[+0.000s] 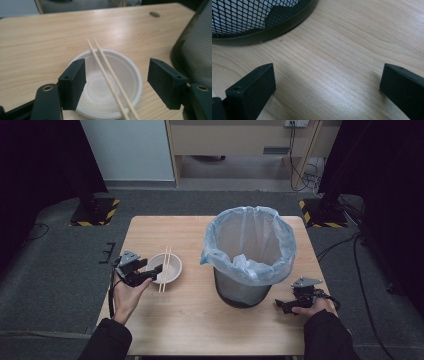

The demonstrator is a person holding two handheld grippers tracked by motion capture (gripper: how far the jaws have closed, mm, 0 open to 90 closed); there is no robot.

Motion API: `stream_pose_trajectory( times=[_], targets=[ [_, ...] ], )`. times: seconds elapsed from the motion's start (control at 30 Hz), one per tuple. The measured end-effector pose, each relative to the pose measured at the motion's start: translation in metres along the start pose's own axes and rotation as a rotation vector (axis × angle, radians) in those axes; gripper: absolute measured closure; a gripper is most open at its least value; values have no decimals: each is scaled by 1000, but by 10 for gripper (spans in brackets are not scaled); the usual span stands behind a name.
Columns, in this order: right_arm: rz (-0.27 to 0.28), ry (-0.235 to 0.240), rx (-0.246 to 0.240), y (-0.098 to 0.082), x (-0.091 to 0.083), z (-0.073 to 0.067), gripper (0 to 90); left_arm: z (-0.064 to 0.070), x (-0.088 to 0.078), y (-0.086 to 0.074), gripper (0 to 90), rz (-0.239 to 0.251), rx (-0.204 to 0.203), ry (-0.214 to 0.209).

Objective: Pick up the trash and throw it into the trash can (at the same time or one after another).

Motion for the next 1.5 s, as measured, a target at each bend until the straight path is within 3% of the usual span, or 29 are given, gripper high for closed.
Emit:
stream_pose_trajectory(
  times=[0.23, 0.43, 0.63, 1.5],
  targets=[
    [1, 1, -6, 0, 0, 1, 4, -8, 22, -7, 384, -50, -17, 20],
    [-1, 5, -7, 0, 0, 1, 6, -7, 31, -16, 463, -99, -18, 4],
    [5, 1, -10, 1, 1, 1, 5, -8, 35, -21, 544, -141, 9, 12],
    [8, 3, -11, 1, 2, 1, 6, -7, 44, -27, 744, -226, -1, 14]
  ],
)
Point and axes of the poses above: each handheld gripper's, and its own axes: x roughly forward along the jaws, y roughly out of its top, z roughly to its right, the point moved 5 cm from there along x, roughly forward along the jaws, and after that the axes turned 6 degrees about z, right-handed, at the moved point
